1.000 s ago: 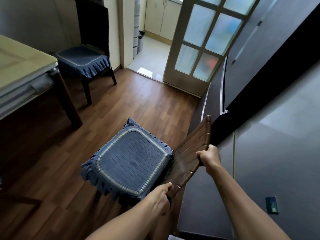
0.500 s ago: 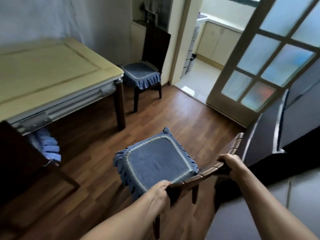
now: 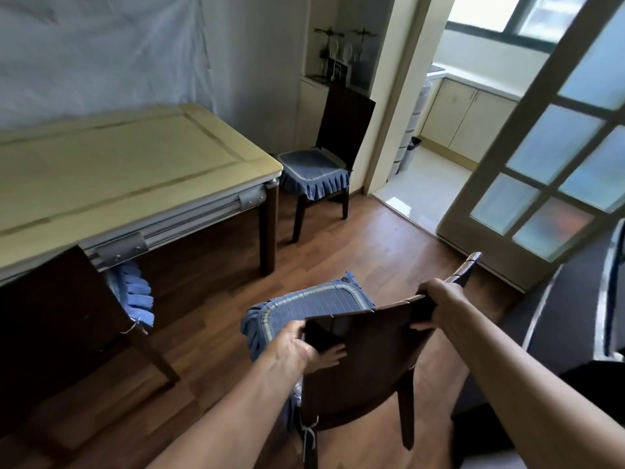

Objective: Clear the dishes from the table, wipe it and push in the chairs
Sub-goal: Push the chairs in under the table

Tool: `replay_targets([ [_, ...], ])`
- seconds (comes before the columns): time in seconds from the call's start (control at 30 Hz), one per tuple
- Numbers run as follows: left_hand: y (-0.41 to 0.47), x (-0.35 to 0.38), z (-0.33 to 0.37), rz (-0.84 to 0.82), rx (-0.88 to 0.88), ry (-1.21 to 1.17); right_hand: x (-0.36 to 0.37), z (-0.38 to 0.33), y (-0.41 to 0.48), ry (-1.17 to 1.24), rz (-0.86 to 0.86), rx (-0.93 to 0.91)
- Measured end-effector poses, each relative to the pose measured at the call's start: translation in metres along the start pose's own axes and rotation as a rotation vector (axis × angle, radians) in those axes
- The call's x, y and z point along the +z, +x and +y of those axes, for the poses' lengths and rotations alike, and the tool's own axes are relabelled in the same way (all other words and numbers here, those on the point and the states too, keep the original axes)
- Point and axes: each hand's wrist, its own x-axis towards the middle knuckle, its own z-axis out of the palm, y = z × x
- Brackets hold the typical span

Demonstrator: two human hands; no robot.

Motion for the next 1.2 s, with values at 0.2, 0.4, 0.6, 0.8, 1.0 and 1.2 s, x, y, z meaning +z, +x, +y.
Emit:
replay_targets([
  [0.2,-0.004,0.018,0.040,-0.023,-0.049,-0.076,0.044,-0.040,-0.003,-0.048,0.000,-0.013],
  [0.4,-0.011,0.050,0.095,-0.027,-0.060,-0.150,0.105,-0.083,-0.006,-0.070,-0.038,0.021],
  [0.6,-0.019,0.073,0.163,-0.046,-0.025,-0.202,0.177,-0.114,-0.002,-0.064,-0.119,0.026],
  [0.8,-0.021,0.082,0.233,-0.128,0.060,-0.319,0.260,-0.134,-0.004,-0.033,-0.238,-0.025],
  [1.0,-0.026,0.090,0.306,-0.139,0.143,-0.306,0.342,-0.148,0.000,-0.080,-0.295,-0.073],
  [1.2,-0.026,0.096,0.367,-0.096,0.224,-0.166,0.412,-0.148,0.021,-0.092,-0.359,-0.092],
])
